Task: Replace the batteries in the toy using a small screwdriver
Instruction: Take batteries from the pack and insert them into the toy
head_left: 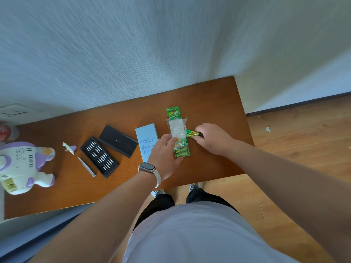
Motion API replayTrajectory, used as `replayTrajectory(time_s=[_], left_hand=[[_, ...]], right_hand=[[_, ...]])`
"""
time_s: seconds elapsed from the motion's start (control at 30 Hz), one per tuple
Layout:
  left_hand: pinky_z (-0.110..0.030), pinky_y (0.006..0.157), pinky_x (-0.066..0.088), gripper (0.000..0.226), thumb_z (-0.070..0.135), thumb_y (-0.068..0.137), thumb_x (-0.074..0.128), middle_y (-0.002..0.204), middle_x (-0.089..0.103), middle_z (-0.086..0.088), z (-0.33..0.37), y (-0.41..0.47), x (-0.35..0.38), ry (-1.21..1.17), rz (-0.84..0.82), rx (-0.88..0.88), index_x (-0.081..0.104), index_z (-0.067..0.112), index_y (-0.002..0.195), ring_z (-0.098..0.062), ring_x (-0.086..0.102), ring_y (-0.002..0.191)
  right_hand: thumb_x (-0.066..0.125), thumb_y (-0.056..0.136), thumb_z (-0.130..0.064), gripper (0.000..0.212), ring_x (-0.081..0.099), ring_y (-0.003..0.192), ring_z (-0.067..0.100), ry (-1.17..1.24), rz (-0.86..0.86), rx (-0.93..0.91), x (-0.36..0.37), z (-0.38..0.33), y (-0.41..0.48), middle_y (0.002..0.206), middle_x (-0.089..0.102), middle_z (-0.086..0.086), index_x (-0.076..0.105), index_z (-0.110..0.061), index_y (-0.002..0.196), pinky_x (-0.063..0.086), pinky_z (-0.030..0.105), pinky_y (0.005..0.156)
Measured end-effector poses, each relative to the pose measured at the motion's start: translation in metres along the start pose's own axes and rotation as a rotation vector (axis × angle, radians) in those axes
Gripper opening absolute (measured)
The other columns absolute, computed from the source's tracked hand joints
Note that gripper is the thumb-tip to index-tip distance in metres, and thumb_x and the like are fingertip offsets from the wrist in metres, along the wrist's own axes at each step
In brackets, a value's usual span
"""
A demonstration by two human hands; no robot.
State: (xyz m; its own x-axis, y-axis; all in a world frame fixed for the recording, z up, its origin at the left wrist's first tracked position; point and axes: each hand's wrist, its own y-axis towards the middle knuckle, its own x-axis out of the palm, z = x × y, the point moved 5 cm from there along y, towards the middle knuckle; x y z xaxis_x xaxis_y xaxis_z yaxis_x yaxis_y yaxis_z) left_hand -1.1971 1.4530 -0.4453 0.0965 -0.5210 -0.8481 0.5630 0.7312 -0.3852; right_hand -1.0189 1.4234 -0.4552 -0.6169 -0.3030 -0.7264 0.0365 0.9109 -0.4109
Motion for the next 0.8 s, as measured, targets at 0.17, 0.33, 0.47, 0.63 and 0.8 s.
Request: replayTrajectory(time_s=[0.17, 0.33, 0.47, 0.63, 0.8], left_hand=[[-0.037, 0.103, 0.048, 0.061, 0.046, 0.091, 0.068, 0.147, 0.043, 0.005, 0.006, -0.004, -0.017, -0.070, 0.041, -0.002, 0.047, 0.023, 0.144, -0.020, 0.049, 0.126], [-0.039, 0.108, 0.045, 0.053, 0.036, 0.095, 0.066, 0.147, 0.048, 0.001, 0.025, -0.008, -0.054, -0.174, 0.144, 0.067, 0.050, 0.019, 0.143, -0.022, 0.047, 0.130], [-0.037, 0.104, 0.046, 0.052, 0.037, 0.098, 0.061, 0.148, 0.049, 0.004, 0.042, -0.016, -0.084, -0.208, 0.150, 0.151, 0.046, 0.027, 0.147, -0.018, 0.047, 0.132], [-0.023, 0.085, 0.047, 0.045, 0.032, 0.101, 0.057, 0.139, 0.057, 0.007, 0.047, -0.029, -0.105, -0.162, 0.076, 0.230, 0.051, 0.029, 0.145, -0.017, 0.061, 0.107], [-0.008, 0.074, 0.037, 0.032, 0.026, 0.101, 0.058, 0.116, 0.068, 0.004, 0.027, -0.042, -0.121, -0.179, 0.143, 0.206, 0.065, 0.022, 0.132, -0.012, 0.061, 0.097]], right_hand=[[0.051, 0.101, -0.033, 0.024, 0.058, 0.076, 0.019, 0.100, 0.012, 0.031, -0.023, 0.000, -0.022, 0.085, 0.063, 0.002, 0.065, -0.015, 0.100, 0.049, 0.042, 0.070], [0.050, 0.101, -0.036, 0.023, 0.058, 0.072, 0.018, 0.096, 0.021, -0.003, -0.044, -0.018, -0.040, 0.082, 0.062, -0.001, 0.064, -0.019, 0.097, 0.044, 0.029, 0.059], [0.051, 0.101, -0.036, 0.023, 0.055, 0.067, 0.016, 0.050, 0.041, -0.080, -0.061, -0.041, -0.050, 0.079, 0.060, -0.003, 0.064, -0.019, 0.093, 0.034, 0.020, 0.055], [0.053, 0.099, -0.029, 0.019, 0.052, 0.067, 0.015, 0.027, 0.002, -0.194, -0.075, -0.080, -0.053, 0.078, 0.059, -0.003, 0.065, -0.015, 0.094, 0.037, 0.024, 0.057], [0.053, 0.097, -0.026, 0.018, 0.047, 0.062, 0.012, 0.041, -0.027, -0.249, -0.072, -0.115, -0.047, 0.072, 0.058, -0.001, 0.066, -0.015, 0.090, 0.037, 0.025, 0.056]])
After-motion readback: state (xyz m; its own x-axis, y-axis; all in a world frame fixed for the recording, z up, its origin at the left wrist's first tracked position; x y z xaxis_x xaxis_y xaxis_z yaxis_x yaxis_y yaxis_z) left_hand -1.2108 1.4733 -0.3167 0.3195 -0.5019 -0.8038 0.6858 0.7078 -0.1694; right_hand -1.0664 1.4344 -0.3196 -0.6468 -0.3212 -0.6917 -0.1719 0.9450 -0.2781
